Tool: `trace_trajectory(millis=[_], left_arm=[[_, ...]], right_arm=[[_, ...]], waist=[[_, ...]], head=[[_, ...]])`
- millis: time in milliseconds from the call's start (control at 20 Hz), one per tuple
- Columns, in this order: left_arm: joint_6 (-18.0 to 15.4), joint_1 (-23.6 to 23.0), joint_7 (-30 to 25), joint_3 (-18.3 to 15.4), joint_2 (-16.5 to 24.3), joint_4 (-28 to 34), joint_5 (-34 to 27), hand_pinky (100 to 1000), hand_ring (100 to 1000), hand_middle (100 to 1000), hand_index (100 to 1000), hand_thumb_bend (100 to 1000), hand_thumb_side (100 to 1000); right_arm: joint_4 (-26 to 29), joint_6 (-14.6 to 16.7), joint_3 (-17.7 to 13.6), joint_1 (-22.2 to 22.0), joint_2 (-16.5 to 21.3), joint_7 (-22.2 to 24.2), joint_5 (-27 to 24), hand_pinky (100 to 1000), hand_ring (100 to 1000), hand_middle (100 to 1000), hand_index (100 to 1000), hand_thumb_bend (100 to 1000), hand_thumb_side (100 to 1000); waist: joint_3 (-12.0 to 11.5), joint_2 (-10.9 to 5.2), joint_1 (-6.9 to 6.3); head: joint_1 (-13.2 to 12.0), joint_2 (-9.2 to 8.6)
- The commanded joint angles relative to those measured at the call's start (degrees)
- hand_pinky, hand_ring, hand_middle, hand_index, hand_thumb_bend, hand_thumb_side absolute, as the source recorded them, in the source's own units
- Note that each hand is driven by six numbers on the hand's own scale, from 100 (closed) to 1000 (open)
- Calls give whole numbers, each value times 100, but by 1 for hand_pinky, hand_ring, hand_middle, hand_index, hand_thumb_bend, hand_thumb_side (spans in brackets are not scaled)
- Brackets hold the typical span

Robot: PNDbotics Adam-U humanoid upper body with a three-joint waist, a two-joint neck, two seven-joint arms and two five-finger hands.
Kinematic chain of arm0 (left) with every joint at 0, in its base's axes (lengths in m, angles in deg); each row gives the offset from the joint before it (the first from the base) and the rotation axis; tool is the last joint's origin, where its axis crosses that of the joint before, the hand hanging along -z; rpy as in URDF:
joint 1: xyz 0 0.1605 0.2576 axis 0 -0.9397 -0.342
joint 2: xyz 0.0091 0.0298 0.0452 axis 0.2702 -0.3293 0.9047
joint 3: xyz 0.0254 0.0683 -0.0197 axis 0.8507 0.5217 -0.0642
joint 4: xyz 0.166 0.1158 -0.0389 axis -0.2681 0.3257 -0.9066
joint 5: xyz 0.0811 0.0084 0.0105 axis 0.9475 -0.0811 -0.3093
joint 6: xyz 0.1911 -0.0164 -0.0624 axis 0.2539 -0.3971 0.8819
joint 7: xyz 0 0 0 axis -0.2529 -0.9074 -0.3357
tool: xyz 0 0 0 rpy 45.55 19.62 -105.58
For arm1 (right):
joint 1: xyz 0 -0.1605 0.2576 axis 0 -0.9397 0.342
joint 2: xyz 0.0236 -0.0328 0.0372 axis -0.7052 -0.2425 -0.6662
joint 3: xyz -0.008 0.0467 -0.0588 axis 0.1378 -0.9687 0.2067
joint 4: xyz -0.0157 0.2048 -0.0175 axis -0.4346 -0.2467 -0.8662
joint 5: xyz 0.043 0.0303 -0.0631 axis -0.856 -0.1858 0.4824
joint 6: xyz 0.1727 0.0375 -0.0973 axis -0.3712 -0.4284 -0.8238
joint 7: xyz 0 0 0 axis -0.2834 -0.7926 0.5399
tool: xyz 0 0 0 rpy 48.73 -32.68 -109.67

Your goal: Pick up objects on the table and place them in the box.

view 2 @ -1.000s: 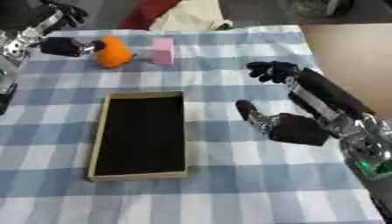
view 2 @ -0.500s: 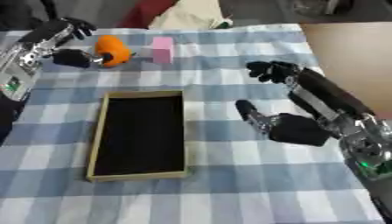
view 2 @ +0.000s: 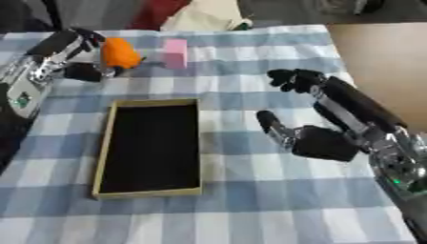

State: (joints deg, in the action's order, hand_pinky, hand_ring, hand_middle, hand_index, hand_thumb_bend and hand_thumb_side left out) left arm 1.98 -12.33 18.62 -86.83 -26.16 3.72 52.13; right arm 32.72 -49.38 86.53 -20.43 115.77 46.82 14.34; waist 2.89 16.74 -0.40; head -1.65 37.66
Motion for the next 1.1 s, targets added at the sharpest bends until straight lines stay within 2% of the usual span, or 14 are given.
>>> trace_trajectory(millis=[50, 250, 350, 550, 650, 700, 900, 1050, 1100], left_arm=[[66, 87, 198, -52, 33, -12, 91, 777, 729, 713, 858, 533, 604], [40, 50, 363, -57, -12, -67, 173, 747, 672, 643, 809, 442, 551], [5, 37, 472, -70, -31, -86, 170, 742, 658, 626, 795, 425, 541], [-20, 39, 819, -103, -48, -77, 139, 707, 590, 552, 733, 317, 490], [-1, 42, 1046, -119, -51, -62, 114, 681, 546, 507, 694, 200, 444], [12, 41, 1168, -127, -50, -53, 92, 660, 512, 472, 662, 100, 413], [16, 34, 1557, -136, -23, -30, -99, 637, 473, 420, 615, 100, 396], [-75, 52, 1518, -83, 61, 26, -273, 641, 480, 424, 618, 100, 400], [-123, 62, 1453, -61, 102, 78, -329, 645, 484, 425, 619, 100, 500]], right_arm=[[118, 17, -36, 86, 62, 9, -18, 857, 840, 826, 963, 242, 788], [118, 19, -36, 89, 57, 12, -19, 857, 840, 826, 963, 239, 790], [118, 20, -35, 90, 54, 16, -20, 858, 840, 826, 963, 238, 790], [118, 21, -33, 95, 49, 20, -26, 858, 840, 826, 964, 235, 791], [118, 19, -35, 95, 46, 21, -27, 858, 840, 826, 964, 234, 792], [118, 18, -35, 94, 44, 21, -28, 858, 840, 826, 964, 232, 793], [114, 15, -39, 84, 46, 18, -32, 858, 840, 826, 964, 229, 794], [109, 13, -46, 72, 49, 11, -28, 858, 840, 826, 964, 227, 794], [108, 13, -48, 68, 51, 9, -27, 858, 840, 826, 964, 227, 794]], waist=[[19, -91, -3], [26, -81, 3], [30, -78, 6], [40, -75, 11], [46, -77, 12], [49, -78, 11], [50, -83, 9], [37, -91, 3], [30, -94, 0]], head=[[-19, -69], [-15, -81], [-18, -90], [-35, -105], [-36, -108], [-35, -108], [-31, -106], [-30, -100], [-28, -98]])
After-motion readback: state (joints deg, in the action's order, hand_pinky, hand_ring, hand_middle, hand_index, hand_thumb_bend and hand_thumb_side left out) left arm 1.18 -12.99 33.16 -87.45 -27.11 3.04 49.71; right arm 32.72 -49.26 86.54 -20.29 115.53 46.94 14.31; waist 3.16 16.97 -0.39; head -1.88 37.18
